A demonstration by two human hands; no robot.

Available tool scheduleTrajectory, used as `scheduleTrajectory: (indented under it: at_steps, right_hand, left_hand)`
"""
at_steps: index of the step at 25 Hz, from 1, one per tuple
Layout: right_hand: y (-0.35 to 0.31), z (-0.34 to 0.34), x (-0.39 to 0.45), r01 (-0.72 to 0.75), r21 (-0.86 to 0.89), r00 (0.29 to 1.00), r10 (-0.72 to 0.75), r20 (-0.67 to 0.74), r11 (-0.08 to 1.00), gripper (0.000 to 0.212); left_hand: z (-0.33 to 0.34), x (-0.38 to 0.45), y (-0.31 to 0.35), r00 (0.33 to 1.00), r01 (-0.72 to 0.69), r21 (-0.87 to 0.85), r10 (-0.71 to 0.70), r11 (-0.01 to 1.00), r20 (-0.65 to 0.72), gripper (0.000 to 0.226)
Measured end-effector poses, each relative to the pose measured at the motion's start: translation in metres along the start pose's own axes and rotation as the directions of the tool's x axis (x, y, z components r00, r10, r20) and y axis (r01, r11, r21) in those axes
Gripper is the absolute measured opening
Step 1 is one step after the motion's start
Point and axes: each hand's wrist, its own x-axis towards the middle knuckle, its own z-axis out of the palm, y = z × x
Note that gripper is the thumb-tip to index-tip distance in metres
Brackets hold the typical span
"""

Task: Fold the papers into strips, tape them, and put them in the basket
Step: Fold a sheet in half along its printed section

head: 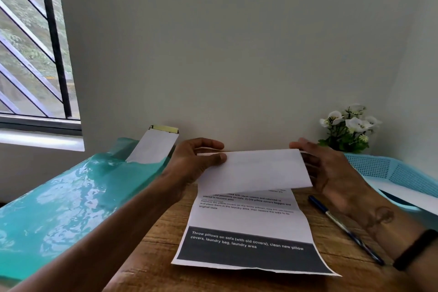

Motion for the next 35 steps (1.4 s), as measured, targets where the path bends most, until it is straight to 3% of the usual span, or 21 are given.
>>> scheduleTrajectory:
  at_steps: [2, 4, 5, 7, 8, 9, 11, 14, 16, 18, 20, 21, 23, 28, 35]
  right_hand:
    - [0.004, 0.0, -0.001, 0.054, -0.154, 0.999, -0.052, 0.014, 0.987, 0.034]
    - [0.005, 0.004, -0.003, 0.076, -0.17, 0.996, -0.068, 0.051, 0.983, 0.033]
    - [0.004, 0.006, -0.004, 0.08, -0.163, 0.995, -0.069, 0.069, 0.983, 0.032]
    - [0.004, 0.009, -0.006, 0.102, -0.147, 0.992, -0.09, 0.087, 0.984, 0.032]
    - [0.004, 0.013, -0.008, 0.122, -0.139, 0.99, -0.11, 0.09, 0.983, 0.03]
    - [0.005, 0.016, -0.01, 0.145, -0.139, 0.987, -0.133, 0.095, 0.98, 0.028]
    - [0.006, 0.024, -0.014, 0.185, -0.158, 0.979, -0.168, 0.117, 0.97, 0.024]
    - [0.004, 0.031, -0.019, 0.264, -0.255, 0.959, -0.224, 0.176, 0.93, 0.023]
    - [0.0, 0.033, -0.02, 0.367, -0.407, 0.927, -0.291, 0.237, 0.837, 0.02]
    - [-0.002, 0.037, -0.025, 0.492, -0.593, 0.87, -0.382, 0.312, 0.637, 0.019]
    - [-0.001, 0.044, -0.031, 0.629, -0.682, 0.757, -0.49, 0.432, 0.372, 0.025]
    - [0.0, 0.048, -0.034, 0.685, -0.671, 0.697, -0.524, 0.49, 0.285, 0.026]
    - [0.0, 0.053, -0.037, 0.73, -0.647, 0.646, -0.534, 0.546, 0.222, 0.023]
    - [-0.005, 0.05, -0.032, 0.743, -0.637, 0.623, -0.559, 0.547, 0.206, 0.017]
    - [-0.01, 0.029, -0.022, 0.543, -0.596, 0.809, -0.56, 0.18, 0.592, 0.012]
  left_hand:
    - [0.004, -0.001, 0.001, 0.997, -0.07, 0.096, 0.073, 0.993, -0.022, 0.02]
    - [0.006, -0.004, 0.004, 0.967, -0.224, 0.309, 0.25, 0.924, -0.047, 0.015]
    - [0.005, -0.005, 0.006, 0.922, -0.321, 0.489, 0.385, 0.811, -0.033, 0.018]
    - [0.002, -0.007, 0.007, 0.778, -0.435, 0.802, 0.62, 0.409, 0.106, 0.036]
    - [0.003, -0.007, 0.006, 0.71, -0.461, 0.854, 0.678, 0.242, 0.191, 0.043]
    - [0.005, -0.009, 0.005, 0.661, -0.493, 0.858, 0.705, 0.148, 0.258, 0.048]
    - [0.013, -0.014, 0.001, 0.611, -0.561, 0.824, 0.709, 0.074, 0.352, 0.048]
    - [0.023, -0.021, -0.001, 0.588, -0.592, 0.803, 0.719, 0.07, 0.37, 0.04]
    - [0.022, -0.021, 0.001, 0.55, -0.599, 0.8, 0.74, 0.027, 0.387, 0.036]
    - [0.019, -0.02, 0.002, 0.52, -0.618, 0.785, 0.73, -0.037, 0.444, 0.029]
    - [0.02, -0.021, 0.001, 0.501, -0.639, 0.766, 0.714, -0.076, 0.489, 0.025]
    - [0.02, -0.022, 0.0, 0.494, -0.649, 0.757, 0.713, -0.079, 0.498, 0.024]
    - [0.022, -0.025, 0.0, 0.489, -0.664, 0.745, 0.714, -0.068, 0.501, 0.022]
    - [0.018, -0.022, 0.009, 0.538, -0.563, 0.823, 0.719, -0.081, 0.439, 0.031]
    - [0.002, -0.007, 0.005, 0.756, -0.341, 0.914, 0.642, 0.221, 0.127, 0.062]
